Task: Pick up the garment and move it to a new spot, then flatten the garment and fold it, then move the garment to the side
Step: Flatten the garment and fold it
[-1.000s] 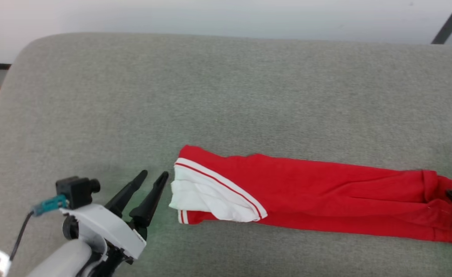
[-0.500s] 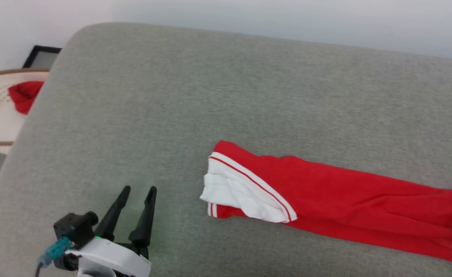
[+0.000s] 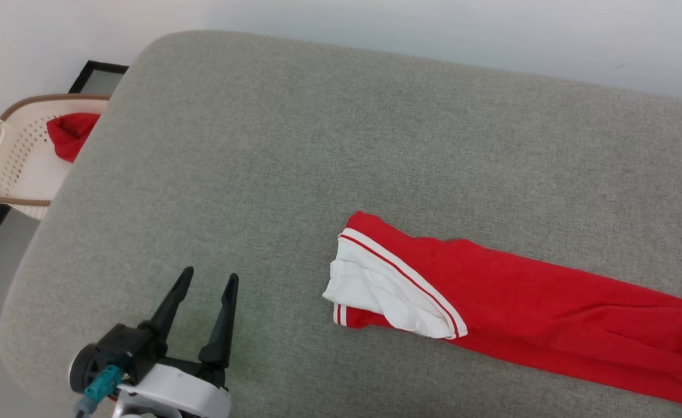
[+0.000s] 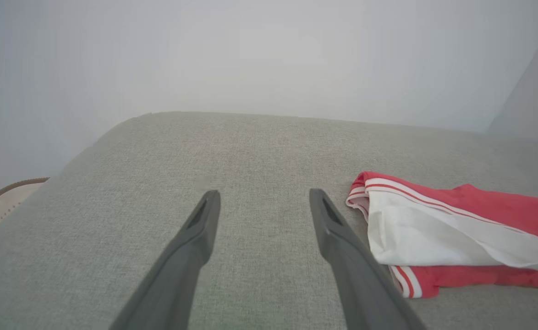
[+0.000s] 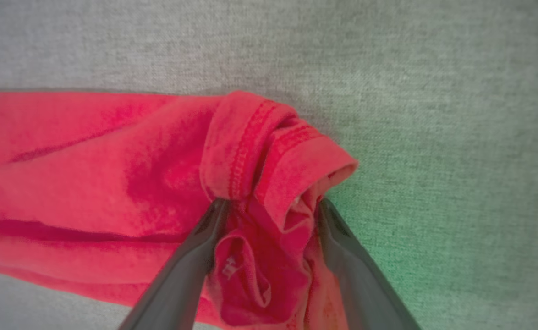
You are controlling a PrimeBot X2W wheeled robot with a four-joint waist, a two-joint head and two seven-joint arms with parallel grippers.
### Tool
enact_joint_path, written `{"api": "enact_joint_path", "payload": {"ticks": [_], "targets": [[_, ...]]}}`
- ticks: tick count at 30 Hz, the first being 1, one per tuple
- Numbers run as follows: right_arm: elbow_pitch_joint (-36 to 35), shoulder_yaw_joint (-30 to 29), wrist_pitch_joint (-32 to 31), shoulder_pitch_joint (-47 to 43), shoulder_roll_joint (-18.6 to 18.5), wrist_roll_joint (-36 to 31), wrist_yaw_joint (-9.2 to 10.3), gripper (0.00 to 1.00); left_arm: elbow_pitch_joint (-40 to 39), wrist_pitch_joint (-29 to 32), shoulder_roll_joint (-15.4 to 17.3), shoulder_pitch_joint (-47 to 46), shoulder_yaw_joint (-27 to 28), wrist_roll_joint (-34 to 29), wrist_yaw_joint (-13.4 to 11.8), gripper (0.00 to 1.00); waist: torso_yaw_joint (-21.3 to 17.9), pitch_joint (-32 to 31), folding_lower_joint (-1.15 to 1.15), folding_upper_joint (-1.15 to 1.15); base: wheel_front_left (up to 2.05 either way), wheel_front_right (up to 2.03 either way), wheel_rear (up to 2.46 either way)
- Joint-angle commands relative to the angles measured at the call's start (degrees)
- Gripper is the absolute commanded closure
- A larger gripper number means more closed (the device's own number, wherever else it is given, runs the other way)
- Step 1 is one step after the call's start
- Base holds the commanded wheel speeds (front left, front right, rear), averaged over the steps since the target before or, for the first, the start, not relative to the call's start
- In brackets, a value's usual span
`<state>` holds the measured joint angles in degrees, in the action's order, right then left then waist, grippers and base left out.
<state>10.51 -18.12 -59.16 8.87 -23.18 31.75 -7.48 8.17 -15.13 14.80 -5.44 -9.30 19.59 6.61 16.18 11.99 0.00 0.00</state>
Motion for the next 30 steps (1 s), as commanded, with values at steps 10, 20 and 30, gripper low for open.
{"api": "enact_joint_path", "payload": {"ticks": [10,20,30], "targets": [[0.9,-1.3,4.5,1.7,0.7,0.2,0.04,1.0,0.9,0.0,-1.5,1.0,2.8,-3.5,0.9,0.0,-2.7,-0.1,0.0,0.0,0.0,0.0,0.0],[2.7,-10.7,9.0,1.7,-4.3,-4.0,0.03,1.0,-0.5,0.0,-0.8,2.0,3.3,-2.3,0.9,0.0,-5.9,1.1,0.0,0.0,0.0,0.0,0.0],[2.2,-9.7,13.3,2.9,-4.7,-1.6,0.01,1.0,0.3,0.0,-0.5,2.5,3.4,-1.4,0.9,0.0,-8.4,0.9,0.0,0.0,0.0,0.0,0.0]]}}
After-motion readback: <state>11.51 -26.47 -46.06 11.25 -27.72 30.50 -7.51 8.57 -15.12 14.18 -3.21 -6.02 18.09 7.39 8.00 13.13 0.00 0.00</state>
